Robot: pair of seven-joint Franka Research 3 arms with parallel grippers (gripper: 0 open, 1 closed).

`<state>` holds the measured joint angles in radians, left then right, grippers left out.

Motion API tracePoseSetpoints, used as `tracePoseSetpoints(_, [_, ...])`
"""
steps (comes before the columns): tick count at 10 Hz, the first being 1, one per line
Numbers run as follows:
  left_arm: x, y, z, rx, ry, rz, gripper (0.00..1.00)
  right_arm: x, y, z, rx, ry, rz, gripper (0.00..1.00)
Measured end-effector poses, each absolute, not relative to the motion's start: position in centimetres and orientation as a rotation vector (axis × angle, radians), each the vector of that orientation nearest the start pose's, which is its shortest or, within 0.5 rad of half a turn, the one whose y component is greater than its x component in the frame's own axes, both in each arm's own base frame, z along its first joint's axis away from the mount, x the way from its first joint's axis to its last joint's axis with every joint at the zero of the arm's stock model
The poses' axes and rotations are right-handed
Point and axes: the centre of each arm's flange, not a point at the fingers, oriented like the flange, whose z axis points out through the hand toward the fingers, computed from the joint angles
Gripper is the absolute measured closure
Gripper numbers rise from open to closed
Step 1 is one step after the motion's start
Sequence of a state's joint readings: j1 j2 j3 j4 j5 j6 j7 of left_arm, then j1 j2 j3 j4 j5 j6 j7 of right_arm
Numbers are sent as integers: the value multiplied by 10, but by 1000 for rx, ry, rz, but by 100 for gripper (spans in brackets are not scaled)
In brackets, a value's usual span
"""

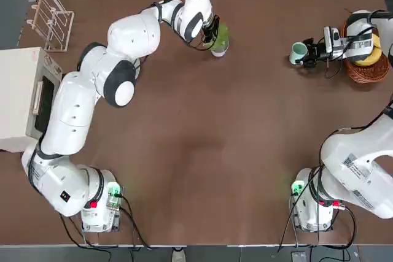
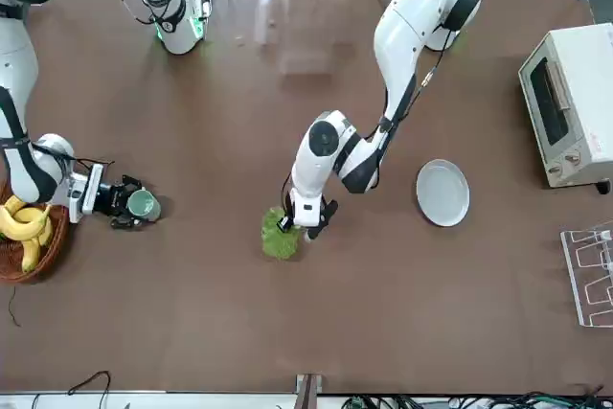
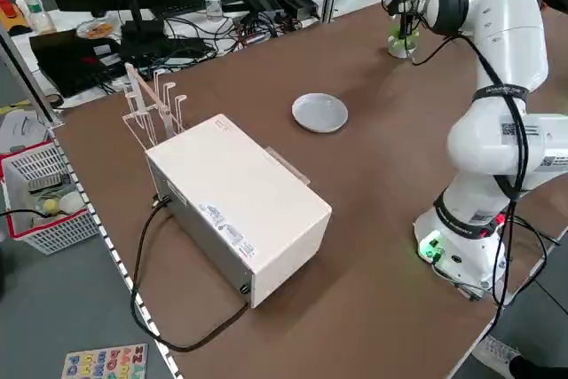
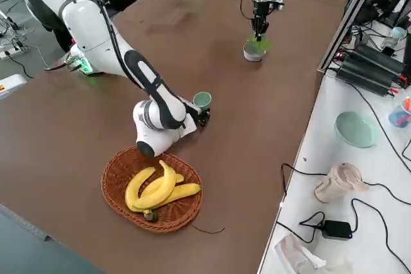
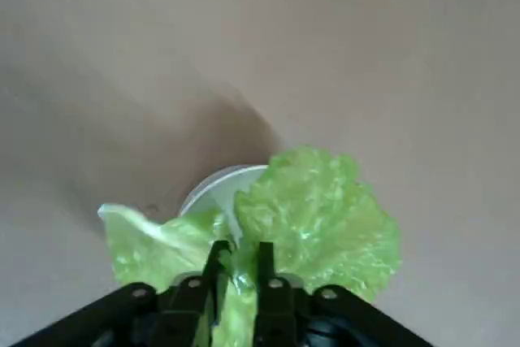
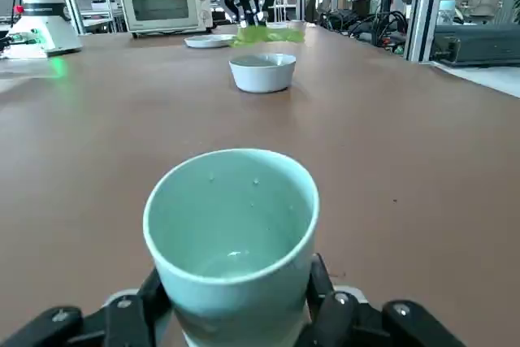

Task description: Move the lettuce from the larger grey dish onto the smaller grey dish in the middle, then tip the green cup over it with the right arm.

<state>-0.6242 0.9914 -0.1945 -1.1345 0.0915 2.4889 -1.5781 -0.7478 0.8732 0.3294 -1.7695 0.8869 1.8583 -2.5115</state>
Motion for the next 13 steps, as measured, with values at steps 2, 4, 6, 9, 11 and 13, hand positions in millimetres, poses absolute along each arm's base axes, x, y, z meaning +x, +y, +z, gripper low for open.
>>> tracePoseSetpoints(2, [586, -546, 245, -3233, -1396, -122, 60, 572, -166, 104, -1600, -1355, -1039, 32])
tracePoseSetpoints(4, [587, -547, 249, -3238, -1398, -127, 30, 595, -145, 131, -1657, -1367, -997, 32])
tracePoseSetpoints(6, [590, -545, 263, -3224, -1396, -123, 2, 614, -122, 158, -1716, -1385, -970, 32])
tracePoseSetpoints(9, [619, -502, 345, -3149, -1443, -144, 0, 636, -92, 184, -1853, -1370, -914, 32])
tracePoseSetpoints(11, [638, -443, 404, -3108, -1287, -110, 0, 640, -79, 195, -1947, -1323, -871, 32])
tracePoseSetpoints(13, [658, -350, 454, -3120, -1128, 87, 0, 637, -64, 204, -2043, -1274, -826, 32])
